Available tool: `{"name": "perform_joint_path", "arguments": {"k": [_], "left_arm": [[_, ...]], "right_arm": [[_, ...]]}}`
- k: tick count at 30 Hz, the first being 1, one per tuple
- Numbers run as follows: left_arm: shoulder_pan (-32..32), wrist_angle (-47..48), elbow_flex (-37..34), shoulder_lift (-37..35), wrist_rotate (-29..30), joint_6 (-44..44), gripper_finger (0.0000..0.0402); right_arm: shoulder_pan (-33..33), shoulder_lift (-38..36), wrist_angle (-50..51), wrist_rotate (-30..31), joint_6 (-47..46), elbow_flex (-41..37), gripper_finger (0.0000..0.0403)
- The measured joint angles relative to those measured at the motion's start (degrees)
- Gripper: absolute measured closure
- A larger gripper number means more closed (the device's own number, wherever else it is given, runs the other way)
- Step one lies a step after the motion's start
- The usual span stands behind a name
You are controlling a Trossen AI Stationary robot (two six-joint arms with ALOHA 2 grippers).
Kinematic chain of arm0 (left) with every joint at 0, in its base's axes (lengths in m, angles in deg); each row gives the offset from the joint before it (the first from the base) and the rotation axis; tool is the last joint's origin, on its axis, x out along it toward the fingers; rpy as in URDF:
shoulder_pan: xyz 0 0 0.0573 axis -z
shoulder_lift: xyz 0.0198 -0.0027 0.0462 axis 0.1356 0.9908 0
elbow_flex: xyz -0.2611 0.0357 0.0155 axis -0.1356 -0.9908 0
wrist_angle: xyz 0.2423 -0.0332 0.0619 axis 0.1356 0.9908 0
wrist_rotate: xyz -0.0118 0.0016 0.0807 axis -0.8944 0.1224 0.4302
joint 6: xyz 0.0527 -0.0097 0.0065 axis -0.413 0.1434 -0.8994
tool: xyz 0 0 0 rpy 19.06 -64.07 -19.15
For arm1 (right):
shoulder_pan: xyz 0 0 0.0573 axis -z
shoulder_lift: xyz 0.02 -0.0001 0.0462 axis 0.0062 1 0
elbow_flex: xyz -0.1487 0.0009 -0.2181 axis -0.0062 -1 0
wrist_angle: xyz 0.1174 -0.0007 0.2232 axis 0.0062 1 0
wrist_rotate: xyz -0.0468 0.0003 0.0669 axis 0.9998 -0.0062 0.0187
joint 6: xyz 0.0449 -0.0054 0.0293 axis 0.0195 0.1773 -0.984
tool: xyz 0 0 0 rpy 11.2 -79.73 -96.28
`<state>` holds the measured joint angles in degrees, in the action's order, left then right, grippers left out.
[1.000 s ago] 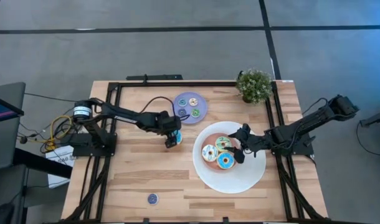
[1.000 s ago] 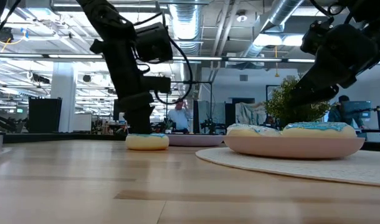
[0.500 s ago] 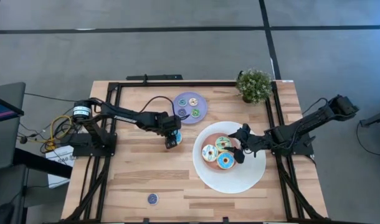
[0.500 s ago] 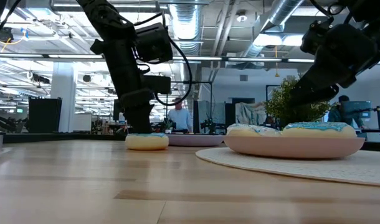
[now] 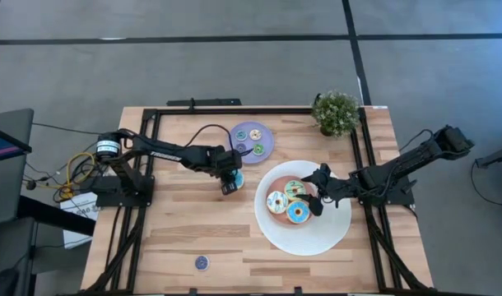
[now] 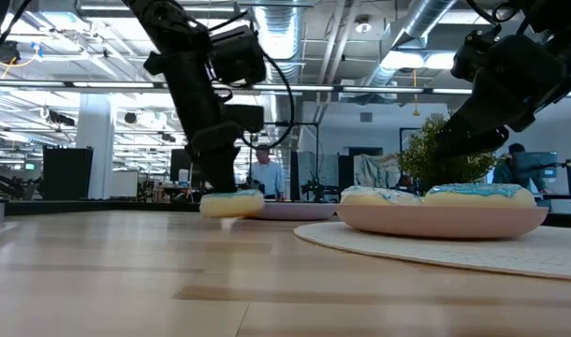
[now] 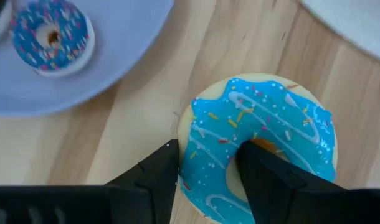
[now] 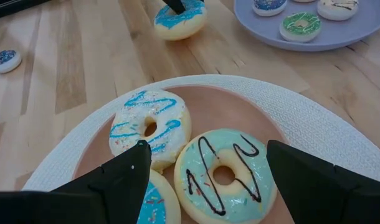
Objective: Pick & Place donuts
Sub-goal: Put the big light blue donut on the orange plate
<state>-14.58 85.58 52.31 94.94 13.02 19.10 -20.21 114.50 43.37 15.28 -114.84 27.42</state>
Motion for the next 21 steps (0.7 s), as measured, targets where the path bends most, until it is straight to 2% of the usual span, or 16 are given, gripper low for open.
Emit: {"name": "perform_joint_path", "arguments": {"k": [11,16,21], "left_arm": [[2.9,0.8,9.8,0.0,-0.3,-1.5,0.0249],[5.3,0.3,15.4,1.1,-2.3,-2.3,0.0249],[7.2,-0.1,22.9,5.5,-3.4,-5.9,0.0249]], "right_arm": [[0.0,-0.5,1.7,0.1,0.4,0.0,0.0094],[-1.5,-4.9,2.2,0.7,0.5,-1.7,0.0094],[-3.8,-12.2,1.4,4.7,0.1,-5.6,0.0094]]}}
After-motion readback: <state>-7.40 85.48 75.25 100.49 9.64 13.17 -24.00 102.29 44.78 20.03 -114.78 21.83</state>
